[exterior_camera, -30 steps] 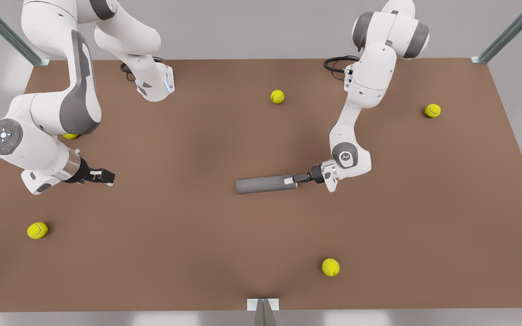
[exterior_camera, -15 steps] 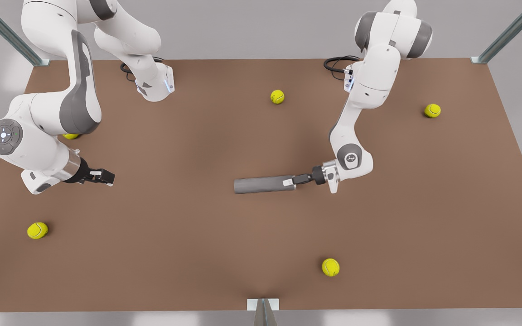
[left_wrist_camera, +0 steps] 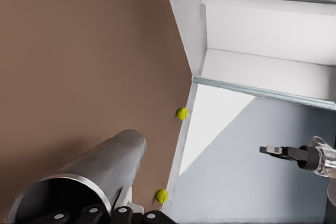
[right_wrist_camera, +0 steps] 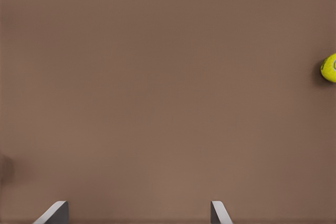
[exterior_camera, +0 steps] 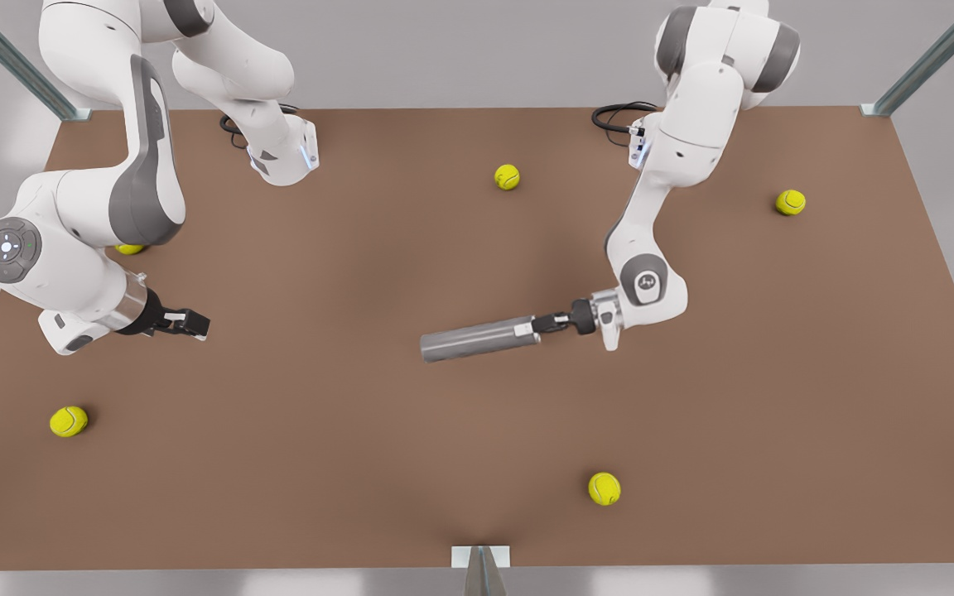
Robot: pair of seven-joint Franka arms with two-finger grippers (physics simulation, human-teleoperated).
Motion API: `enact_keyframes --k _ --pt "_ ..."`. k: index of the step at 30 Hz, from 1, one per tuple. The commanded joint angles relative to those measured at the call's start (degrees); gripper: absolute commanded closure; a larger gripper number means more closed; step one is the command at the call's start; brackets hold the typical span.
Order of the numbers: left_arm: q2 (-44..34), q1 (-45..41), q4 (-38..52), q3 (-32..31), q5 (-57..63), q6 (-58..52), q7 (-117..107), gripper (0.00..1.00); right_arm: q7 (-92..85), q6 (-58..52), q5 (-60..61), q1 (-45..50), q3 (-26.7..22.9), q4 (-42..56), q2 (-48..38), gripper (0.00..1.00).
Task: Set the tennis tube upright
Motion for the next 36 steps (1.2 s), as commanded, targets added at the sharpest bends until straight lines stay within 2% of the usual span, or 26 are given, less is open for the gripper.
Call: enact_keyframes --k 1,9,13,17,23,27,36 --pt "-1.8 0.0 0.2 0.1 7.3 2.8 -13.6 0.79 0.2 0.0 0.0 0.0 0.0 0.0 -0.1 0.00" --pt "-9.1 0.0 2.0 6.7 38.0 4.9 -28.6 0.79 0.2 0.1 0.0 0.3 0.0 0.1 0.0 0.00" --pt "-12.0 0.1 5.8 9.4 59.3 3.7 -36.5 0.79 0.2 0.1 0.0 0.3 0.0 0.1 0.0 0.00" --pt "-17.2 0.1 5.8 10.3 76.5 2.7 -43.7 0.79 0.3 0.1 0.0 0.4 0.0 0.1 0.0 0.00" --pt "-20.7 0.1 6.8 11.2 98.9 -0.2 -49.0 0.79 0.2 0.1 0.4 0.2 0.0 0.2 0.0 0.00" --pt "-19.4 -0.5 6.8 10.9 108.6 -0.6 -50.4 0.79 0.2 0.1 0.4 0.3 0.0 0.1 0.0 0.00" --pt "-17.9 -0.7 6.9 10.6 109.4 -0.6 -51.3 0.79 0.2 0.1 0.5 0.2 0.0 0.2 0.1 0.00"
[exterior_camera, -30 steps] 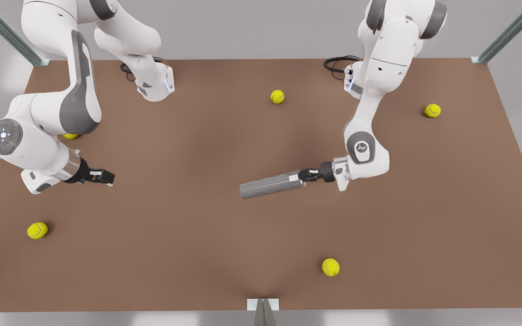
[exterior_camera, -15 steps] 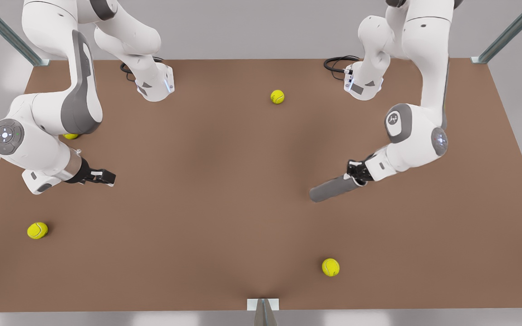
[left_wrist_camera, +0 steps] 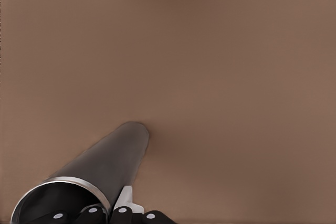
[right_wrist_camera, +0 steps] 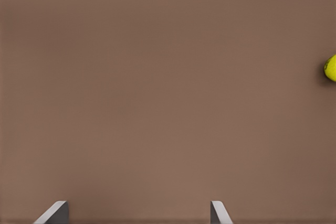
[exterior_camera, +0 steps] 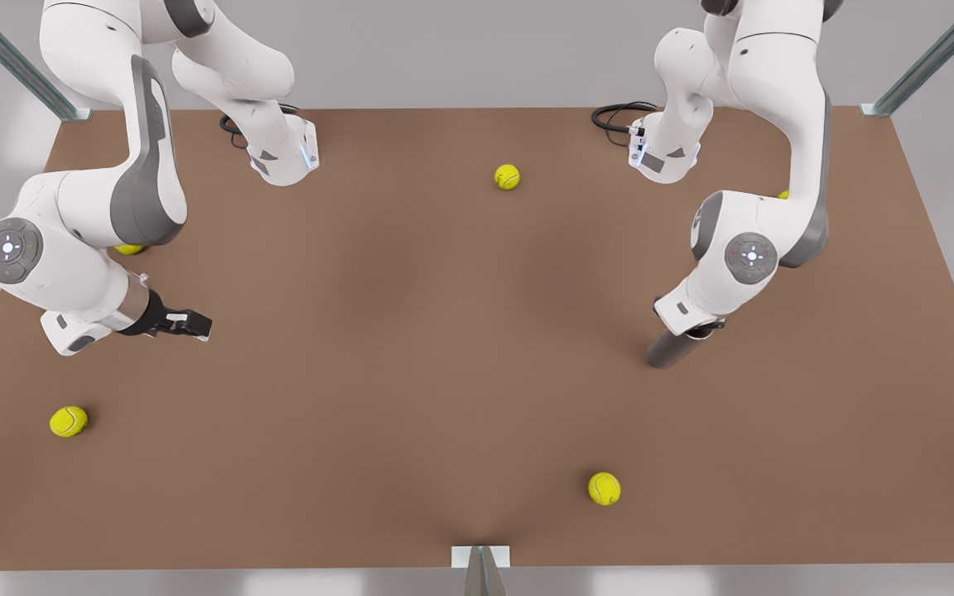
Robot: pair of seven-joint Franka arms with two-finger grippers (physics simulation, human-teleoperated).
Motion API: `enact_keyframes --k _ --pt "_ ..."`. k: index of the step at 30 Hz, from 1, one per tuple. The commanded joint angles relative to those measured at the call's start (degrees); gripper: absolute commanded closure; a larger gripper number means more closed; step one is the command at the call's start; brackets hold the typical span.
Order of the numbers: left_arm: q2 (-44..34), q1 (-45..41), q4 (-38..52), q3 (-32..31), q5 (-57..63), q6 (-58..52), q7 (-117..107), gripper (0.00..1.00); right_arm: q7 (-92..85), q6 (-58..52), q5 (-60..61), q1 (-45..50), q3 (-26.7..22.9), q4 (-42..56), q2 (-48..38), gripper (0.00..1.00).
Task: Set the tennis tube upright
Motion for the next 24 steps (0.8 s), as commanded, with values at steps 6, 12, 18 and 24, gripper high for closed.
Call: enact_keyframes --k 6,12,18,24 --pt "0.0 0.0 0.1 0.0 -1.7 -0.3 -11.7 0.79 0.0 0.0 0.1 0.1 0.0 0.0 0.0 0.00" --pt "0.2 0.0 0.1 0.0 -1.9 -0.4 -11.6 0.00 0.0 0.0 0.1 0.2 0.1 0.0 0.0 0.00" --pt "-5.0 0.0 10.6 0.1 -0.2 -23.7 -10.2 0.00 0.0 0.3 0.1 0.2 0.0 0.0 0.0 0.00" --pt "-25.1 0.0 2.7 -1.1 3.5 -21.6 -6.6 0.00 0.0 0.4 0.1 0.2 0.1 0.0 0.0 0.00"
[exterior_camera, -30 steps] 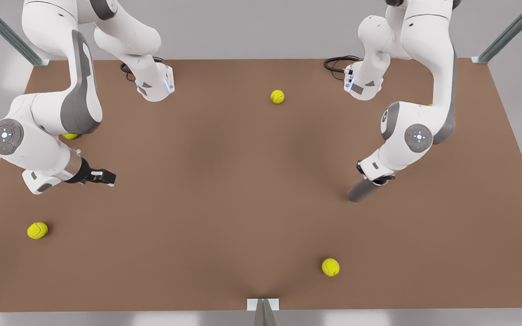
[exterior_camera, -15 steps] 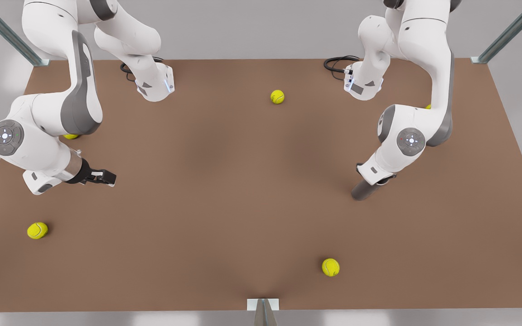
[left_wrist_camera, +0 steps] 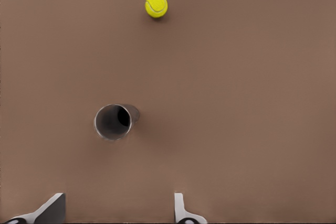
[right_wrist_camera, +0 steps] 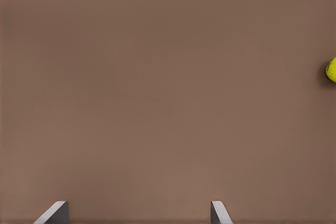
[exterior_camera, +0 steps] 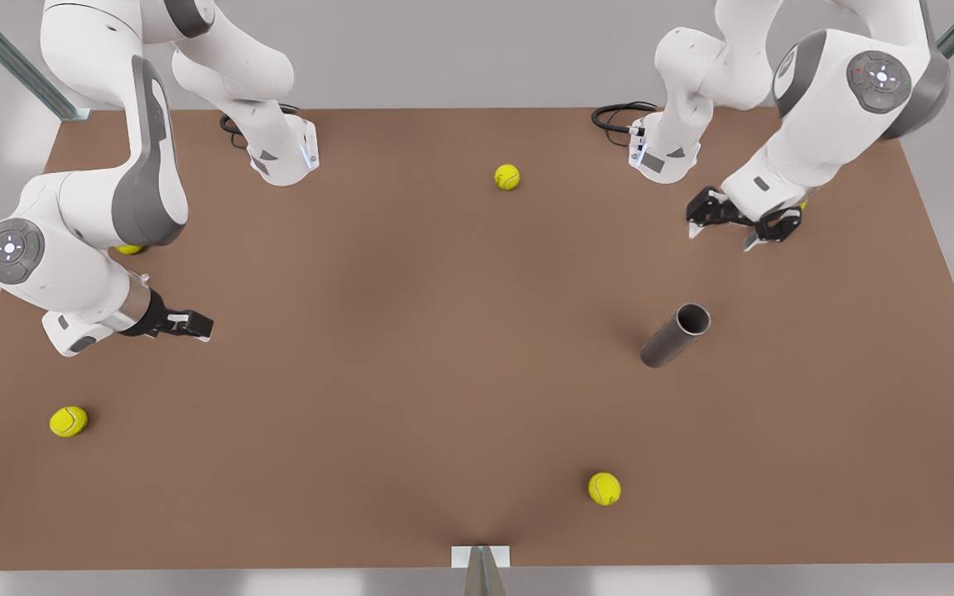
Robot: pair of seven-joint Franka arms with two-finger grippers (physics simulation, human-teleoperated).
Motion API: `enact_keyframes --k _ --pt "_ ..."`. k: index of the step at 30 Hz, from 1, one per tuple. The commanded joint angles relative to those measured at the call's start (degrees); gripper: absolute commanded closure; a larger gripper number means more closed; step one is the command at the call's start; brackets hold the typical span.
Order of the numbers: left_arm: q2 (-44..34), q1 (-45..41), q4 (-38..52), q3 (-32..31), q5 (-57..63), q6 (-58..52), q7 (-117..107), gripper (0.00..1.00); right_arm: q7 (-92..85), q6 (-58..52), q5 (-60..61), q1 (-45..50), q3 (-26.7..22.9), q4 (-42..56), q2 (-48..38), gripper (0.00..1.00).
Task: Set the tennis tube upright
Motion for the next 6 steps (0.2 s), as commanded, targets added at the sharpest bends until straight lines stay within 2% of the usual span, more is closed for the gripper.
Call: enact_keyframes --k 1,6 --pt "-2.0 0.7 -2.2 -0.2 2.2 -2.0 -0.6 0.00 0.0 0.1 0.0 0.1 0.0 0.0 -0.1 0.00" --pt "-1.5 0.7 -1.9 -0.1 2.4 -2.7 -0.9 0.00 0.0 0.1 0.0 0.2 0.0 0.0 0.1 0.00"
